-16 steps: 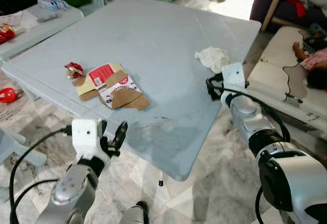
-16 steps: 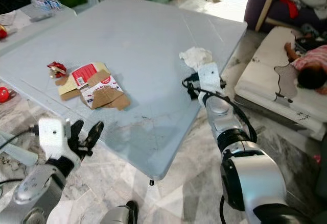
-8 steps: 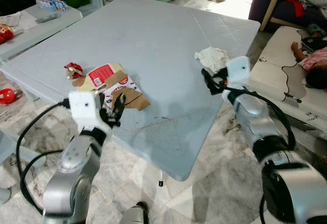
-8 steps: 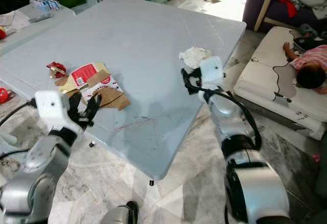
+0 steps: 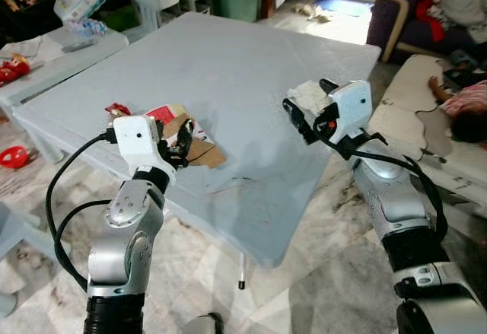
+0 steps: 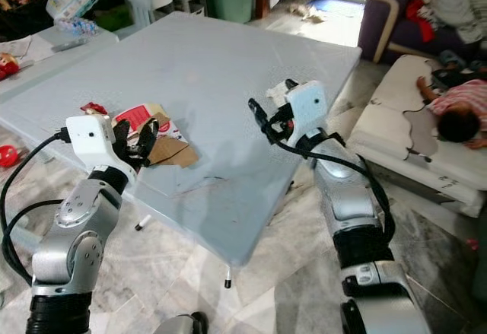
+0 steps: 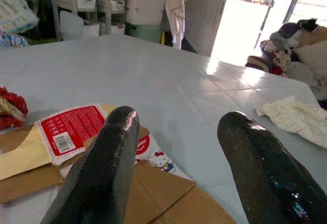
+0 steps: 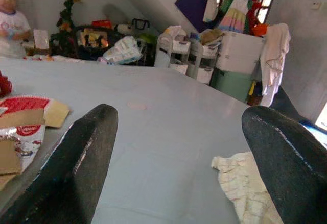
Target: Picking trash to rubbish bin
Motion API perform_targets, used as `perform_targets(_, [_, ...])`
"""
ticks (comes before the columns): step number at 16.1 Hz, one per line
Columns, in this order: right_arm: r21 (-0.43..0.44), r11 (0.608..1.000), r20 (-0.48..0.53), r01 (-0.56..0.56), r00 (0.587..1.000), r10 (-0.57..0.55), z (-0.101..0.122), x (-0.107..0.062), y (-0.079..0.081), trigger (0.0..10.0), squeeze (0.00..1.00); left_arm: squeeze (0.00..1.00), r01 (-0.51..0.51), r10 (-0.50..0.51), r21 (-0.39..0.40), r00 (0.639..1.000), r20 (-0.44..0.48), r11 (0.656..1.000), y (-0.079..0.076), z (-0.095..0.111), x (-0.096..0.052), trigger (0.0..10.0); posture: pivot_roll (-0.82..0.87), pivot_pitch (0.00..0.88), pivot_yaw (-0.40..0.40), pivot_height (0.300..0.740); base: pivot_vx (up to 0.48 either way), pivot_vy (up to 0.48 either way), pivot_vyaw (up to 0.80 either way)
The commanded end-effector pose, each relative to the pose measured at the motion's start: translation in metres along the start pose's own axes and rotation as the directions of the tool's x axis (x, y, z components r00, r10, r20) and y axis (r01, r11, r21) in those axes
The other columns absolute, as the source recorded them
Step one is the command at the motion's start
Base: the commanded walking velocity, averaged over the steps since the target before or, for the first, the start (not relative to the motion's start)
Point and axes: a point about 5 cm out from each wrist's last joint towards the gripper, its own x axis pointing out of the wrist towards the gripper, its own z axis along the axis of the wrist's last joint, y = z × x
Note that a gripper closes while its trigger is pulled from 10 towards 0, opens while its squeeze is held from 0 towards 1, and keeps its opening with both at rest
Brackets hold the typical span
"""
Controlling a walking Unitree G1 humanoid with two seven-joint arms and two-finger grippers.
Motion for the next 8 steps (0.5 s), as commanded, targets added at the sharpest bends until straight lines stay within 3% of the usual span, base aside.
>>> perform_targets(1, [-0.001,1.0,-0.003,0.009,1.0,-0.009,0.001,-0.003,-0.002,10.0,0.0,0.0,0.005,-0.005,0.001,1.0,0.009,1.0,-0.002,0.001,0.002,10.0,0.02,0.0,0.018,0.74,0.0,-0.244,0.0])
perform_targets(3, [0.021,0.998,0.001,0.057,0.998,-0.057,0.003,-0.005,-0.002,10.0,0.0,0.0,-0.016,0.016,-0.013,1.0,0.011,1.0,0.001,-0.001,0.003,10.0,0.02,0.0,0.013,0.74,0.0,0.0,0.0])
perform_targets(4, [-0.004,0.99,0.053,0.139,0.989,-0.139,0.011,-0.007,-0.003,10.0,0.0,0.0,-0.043,0.044,-0.03,0.999,0.025,0.999,0.004,-0.001,0.003,10.0,0.02,0.0,0.01,0.74,0.0,0.0,0.0])
perform_targets(6, [-0.015,0.981,0.09,0.192,0.978,-0.19,0.02,-0.01,-0.004,10.0,0.0,0.0,-0.057,0.059,-0.03,0.997,0.042,0.998,0.005,-0.001,0.005,10.0,0.02,0.0,0.006,0.74,0.0,0.0,0.0])
perform_targets(8, [-0.011,0.973,0.076,0.23,0.971,-0.228,0.019,-0.018,-0.01,10.0,0.0,0.0,-0.073,0.075,-0.036,0.995,0.065,0.997,0.007,0.001,0.008,10.0,0.01,0.0,-0.004,0.74,0.0,0.0,0.0])
